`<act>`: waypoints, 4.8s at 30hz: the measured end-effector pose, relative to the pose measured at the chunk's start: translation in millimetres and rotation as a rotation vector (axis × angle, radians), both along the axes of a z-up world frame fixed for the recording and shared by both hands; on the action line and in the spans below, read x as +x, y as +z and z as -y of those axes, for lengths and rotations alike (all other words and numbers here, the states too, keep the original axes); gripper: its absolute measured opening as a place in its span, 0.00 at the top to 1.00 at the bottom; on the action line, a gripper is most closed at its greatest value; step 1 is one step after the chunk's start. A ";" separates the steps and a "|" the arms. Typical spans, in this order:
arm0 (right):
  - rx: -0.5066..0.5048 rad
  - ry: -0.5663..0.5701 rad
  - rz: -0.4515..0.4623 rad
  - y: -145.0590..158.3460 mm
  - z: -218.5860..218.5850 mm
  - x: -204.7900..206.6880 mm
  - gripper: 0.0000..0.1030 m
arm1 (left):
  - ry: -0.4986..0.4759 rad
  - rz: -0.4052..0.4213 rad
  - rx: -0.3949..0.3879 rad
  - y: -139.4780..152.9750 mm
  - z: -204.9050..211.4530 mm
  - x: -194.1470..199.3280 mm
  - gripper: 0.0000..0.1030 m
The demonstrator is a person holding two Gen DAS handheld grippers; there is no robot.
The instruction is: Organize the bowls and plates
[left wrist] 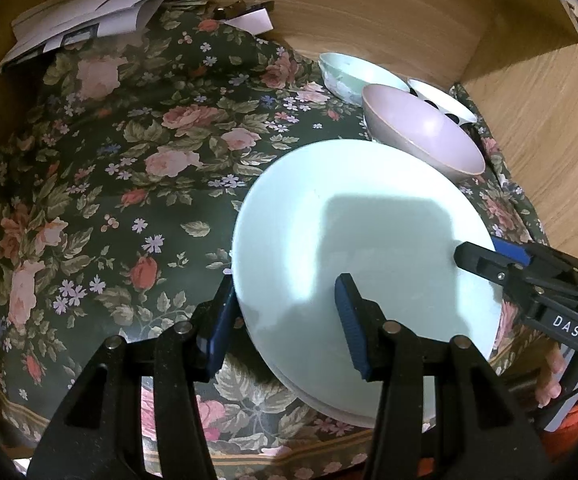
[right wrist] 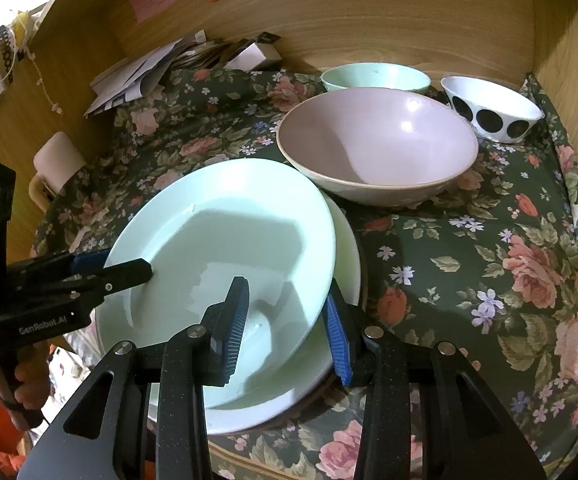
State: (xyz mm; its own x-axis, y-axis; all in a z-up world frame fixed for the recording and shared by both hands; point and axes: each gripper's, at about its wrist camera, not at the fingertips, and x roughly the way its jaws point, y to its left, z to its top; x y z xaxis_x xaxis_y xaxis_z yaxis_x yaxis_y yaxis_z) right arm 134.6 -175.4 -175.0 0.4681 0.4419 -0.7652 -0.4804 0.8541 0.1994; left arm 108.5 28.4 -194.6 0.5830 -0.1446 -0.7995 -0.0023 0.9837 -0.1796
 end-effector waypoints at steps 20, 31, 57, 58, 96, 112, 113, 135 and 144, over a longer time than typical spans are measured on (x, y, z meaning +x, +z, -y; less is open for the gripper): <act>-0.067 -0.036 0.041 14.3 11.8 -6.3 0.67 | -0.039 0.127 0.095 53.0 8.5 6.9 0.37; -0.008 -0.137 0.108 44.3 43.2 17.8 0.52 | -0.077 0.176 0.105 74.4 28.6 42.6 0.27; 0.006 -0.253 0.055 9.2 57.3 108.4 0.41 | -0.110 -0.009 0.069 9.1 66.1 159.9 0.37; 0.006 -0.252 0.052 7.9 57.2 109.8 0.45 | -0.117 -0.013 0.068 7.4 67.7 162.0 0.40; 0.063 -0.236 0.064 27.9 48.5 93.4 0.75 | -0.150 0.053 0.051 37.2 78.8 138.0 0.78; 0.070 -0.172 0.127 52.6 9.7 60.1 0.75 | -0.073 0.121 0.043 64.4 38.0 85.2 0.78; 0.072 -0.165 0.129 53.3 6.3 58.0 0.75 | -0.065 0.124 0.045 65.6 34.3 81.1 0.78; 0.105 0.030 0.131 51.7 -95.6 12.0 0.75 | 0.134 0.137 0.054 65.9 -62.5 -3.5 0.78; 0.089 0.099 0.117 40.8 -136.4 -6.9 0.75 | 0.203 0.128 0.037 59.6 -101.2 -32.0 0.78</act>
